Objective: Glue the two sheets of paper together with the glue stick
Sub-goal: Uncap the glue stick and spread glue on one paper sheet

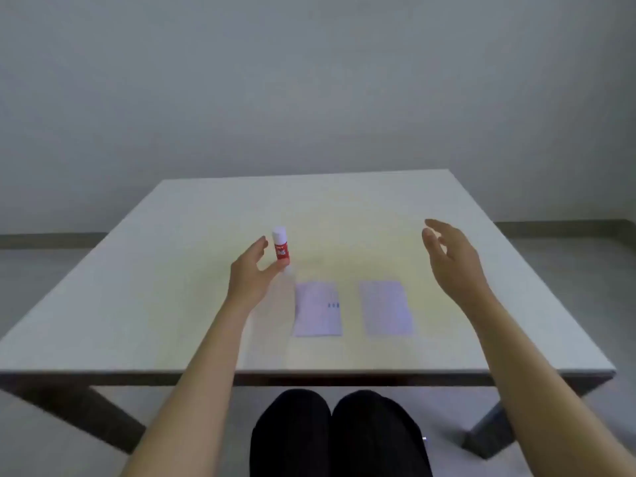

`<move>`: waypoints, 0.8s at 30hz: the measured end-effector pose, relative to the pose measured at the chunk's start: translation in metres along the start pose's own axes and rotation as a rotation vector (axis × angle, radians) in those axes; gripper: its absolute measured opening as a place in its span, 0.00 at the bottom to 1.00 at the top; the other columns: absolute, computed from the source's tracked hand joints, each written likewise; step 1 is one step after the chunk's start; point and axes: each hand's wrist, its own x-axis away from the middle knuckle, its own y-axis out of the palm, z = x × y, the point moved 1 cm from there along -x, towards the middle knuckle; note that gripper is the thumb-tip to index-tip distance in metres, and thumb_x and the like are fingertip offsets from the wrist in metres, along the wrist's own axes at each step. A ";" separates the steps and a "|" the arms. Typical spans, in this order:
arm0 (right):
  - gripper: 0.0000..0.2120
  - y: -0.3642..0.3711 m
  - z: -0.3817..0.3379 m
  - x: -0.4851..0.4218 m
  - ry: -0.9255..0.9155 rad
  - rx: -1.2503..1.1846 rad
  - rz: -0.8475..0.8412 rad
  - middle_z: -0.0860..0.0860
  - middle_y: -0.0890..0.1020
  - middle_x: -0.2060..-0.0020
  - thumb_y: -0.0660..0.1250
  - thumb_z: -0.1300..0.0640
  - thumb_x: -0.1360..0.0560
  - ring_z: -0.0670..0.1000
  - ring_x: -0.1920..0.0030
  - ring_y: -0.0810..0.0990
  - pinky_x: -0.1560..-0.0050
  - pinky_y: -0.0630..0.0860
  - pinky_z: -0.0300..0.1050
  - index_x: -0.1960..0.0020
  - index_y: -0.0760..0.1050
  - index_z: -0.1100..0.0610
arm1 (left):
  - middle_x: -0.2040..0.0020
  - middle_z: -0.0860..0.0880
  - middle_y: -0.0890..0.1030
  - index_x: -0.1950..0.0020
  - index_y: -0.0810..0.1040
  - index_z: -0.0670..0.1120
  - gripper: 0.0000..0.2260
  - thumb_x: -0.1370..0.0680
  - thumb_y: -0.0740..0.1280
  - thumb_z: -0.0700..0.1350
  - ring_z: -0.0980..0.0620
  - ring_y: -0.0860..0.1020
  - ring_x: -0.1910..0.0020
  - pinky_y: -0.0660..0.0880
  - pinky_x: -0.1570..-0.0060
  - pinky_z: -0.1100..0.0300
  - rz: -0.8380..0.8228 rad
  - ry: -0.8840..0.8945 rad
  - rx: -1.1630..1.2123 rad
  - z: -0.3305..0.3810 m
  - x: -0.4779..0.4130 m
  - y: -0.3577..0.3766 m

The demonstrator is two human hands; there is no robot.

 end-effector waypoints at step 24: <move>0.22 0.040 -0.059 0.009 0.213 -0.387 -0.391 0.55 0.78 0.72 0.61 0.45 0.23 0.47 0.80 0.72 0.73 0.68 0.39 0.62 0.78 0.62 | 0.58 0.54 0.73 0.51 0.83 0.46 0.12 0.33 0.76 0.40 0.53 0.72 0.56 0.68 0.56 0.63 -0.007 0.724 -0.355 0.097 0.047 0.020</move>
